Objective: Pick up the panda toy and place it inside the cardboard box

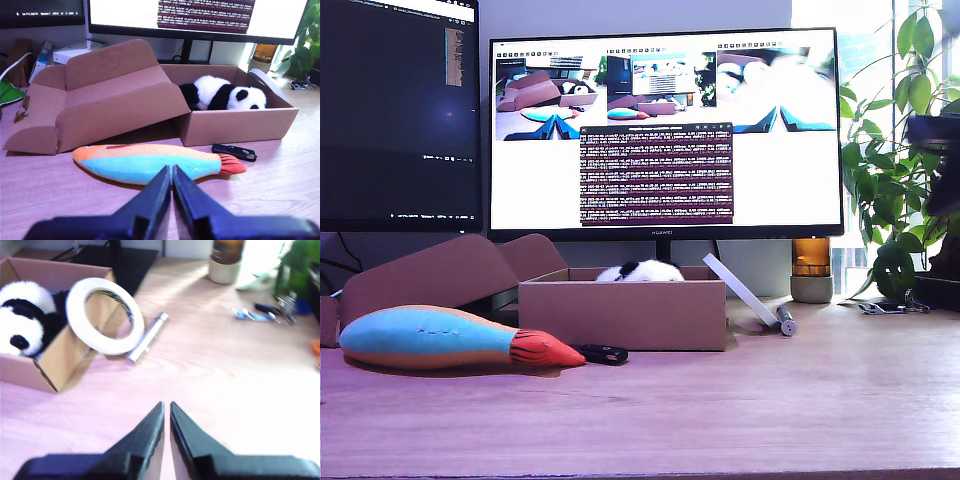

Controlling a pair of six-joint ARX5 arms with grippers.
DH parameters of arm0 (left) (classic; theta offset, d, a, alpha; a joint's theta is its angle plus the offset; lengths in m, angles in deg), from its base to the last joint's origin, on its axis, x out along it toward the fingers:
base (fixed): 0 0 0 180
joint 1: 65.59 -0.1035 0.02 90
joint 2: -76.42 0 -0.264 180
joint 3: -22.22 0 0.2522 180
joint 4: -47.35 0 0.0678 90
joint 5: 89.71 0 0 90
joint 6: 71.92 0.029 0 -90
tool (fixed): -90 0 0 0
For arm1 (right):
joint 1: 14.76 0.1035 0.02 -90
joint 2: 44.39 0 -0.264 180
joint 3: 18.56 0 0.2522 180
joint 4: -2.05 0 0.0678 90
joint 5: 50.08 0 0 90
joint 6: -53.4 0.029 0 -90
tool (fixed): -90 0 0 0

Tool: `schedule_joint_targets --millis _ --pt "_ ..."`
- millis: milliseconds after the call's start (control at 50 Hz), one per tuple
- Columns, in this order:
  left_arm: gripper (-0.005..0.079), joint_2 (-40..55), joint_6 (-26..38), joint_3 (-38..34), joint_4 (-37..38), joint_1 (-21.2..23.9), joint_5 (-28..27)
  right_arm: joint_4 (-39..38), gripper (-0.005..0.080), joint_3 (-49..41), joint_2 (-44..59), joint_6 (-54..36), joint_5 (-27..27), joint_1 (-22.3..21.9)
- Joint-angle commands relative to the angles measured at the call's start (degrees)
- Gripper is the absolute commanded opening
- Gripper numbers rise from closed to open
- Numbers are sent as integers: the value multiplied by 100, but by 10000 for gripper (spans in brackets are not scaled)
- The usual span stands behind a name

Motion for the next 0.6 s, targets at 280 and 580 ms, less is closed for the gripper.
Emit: schedule_joint_targets --millis 280,580 --pt "-19 22 22 -92 -13 -11 -11 -358 15 -1217 -1565 321 136 -275" --pt "-19 22 22 -92 7 -11 -7 -549 15 -2192 -2988 234 262 -278"
